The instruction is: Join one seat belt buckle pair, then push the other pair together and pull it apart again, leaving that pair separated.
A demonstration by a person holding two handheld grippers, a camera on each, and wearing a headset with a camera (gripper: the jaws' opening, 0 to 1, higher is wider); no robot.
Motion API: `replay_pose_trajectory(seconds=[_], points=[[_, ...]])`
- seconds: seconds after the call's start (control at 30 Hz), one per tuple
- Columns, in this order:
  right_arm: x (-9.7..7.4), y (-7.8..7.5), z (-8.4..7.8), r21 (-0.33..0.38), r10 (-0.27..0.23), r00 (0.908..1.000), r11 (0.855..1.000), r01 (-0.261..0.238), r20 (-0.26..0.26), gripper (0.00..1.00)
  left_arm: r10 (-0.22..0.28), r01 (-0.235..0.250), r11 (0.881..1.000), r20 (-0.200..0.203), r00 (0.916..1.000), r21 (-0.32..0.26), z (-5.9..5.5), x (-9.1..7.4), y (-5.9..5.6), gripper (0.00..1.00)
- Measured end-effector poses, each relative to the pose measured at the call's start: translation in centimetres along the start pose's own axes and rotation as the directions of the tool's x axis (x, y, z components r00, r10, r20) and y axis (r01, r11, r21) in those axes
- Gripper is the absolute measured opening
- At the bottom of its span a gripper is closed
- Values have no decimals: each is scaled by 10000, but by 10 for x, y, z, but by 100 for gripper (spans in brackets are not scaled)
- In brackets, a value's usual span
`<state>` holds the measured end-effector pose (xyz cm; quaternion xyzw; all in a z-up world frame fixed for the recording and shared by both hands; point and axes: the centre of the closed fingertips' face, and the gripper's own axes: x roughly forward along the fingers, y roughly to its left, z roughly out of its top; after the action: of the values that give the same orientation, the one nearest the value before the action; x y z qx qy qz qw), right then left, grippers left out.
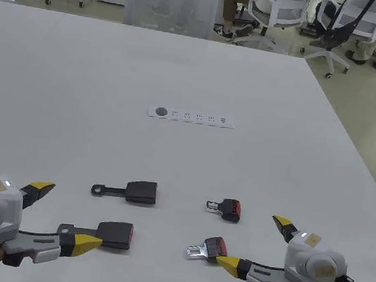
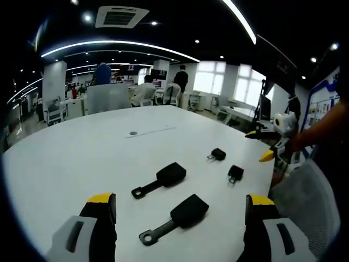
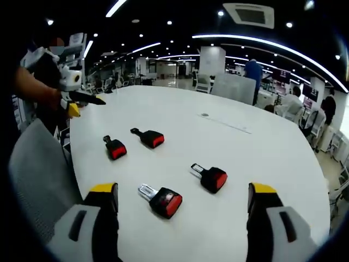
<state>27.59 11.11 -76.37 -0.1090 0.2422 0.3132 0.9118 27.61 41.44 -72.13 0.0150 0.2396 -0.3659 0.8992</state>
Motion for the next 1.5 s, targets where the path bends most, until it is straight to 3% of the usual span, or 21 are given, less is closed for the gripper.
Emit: replay_pose_trajectory(seconds=[1.5], points=[[0, 14, -6, 14, 521, 9985, 9986, -521, -161, 100, 26, -26, 10000, -96, 10000, 21, -8, -5, -4, 100]])
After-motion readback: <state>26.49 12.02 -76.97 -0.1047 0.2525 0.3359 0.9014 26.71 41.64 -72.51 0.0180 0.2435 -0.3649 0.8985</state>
